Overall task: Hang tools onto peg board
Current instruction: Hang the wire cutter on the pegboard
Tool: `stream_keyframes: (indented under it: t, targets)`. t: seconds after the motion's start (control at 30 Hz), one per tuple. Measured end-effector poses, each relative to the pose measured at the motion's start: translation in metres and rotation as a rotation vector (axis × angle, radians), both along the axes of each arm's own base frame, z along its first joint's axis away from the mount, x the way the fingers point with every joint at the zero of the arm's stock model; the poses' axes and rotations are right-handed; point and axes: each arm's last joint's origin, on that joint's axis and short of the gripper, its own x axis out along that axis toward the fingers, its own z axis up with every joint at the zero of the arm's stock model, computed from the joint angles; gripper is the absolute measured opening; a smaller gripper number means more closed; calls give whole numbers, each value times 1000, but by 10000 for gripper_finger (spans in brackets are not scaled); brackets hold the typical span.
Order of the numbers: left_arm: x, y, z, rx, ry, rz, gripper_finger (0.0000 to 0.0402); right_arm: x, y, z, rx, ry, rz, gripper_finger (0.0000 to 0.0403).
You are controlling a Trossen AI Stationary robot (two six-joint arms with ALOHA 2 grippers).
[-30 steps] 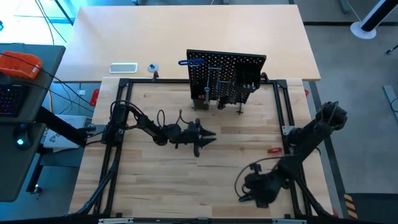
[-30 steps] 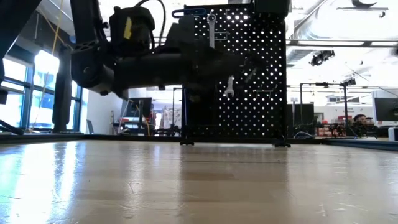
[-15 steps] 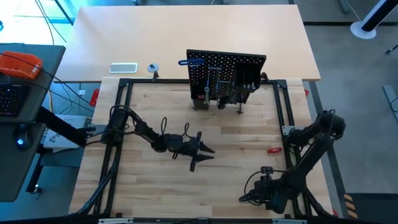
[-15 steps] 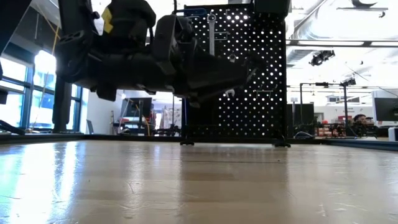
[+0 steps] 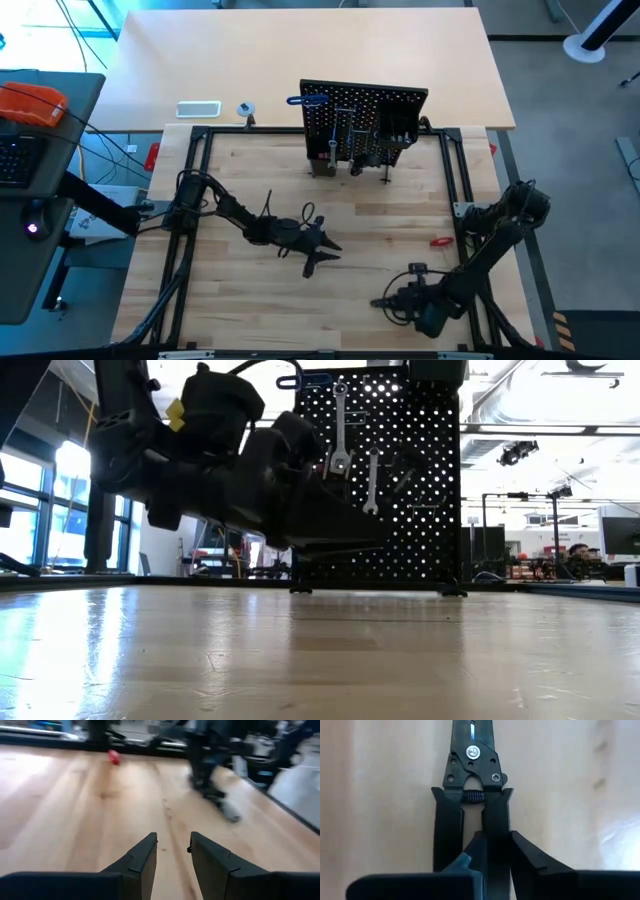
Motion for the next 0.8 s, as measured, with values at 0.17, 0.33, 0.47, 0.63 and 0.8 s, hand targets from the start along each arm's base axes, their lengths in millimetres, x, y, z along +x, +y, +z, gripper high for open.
stream_keyframes:
  t: [0.17,0.33,0.47,0.63,0.8]
  targets:
    - [0,7,-1,-113,38,-161,113,17,-17,2,-139,-60,9,37]
    - [0,21,-3,-245,107,-244,113,38,-33,10,-264,-77,49,3]
    - [0,26,-4,-275,129,-250,113,55,-44,16,-310,-71,88,2]
    - [0,27,-4,-263,128,-250,113,67,-51,26,-347,-70,99,1]
    - [-1,27,-7,-230,150,-256,113,72,-46,45,-368,-60,102,1]
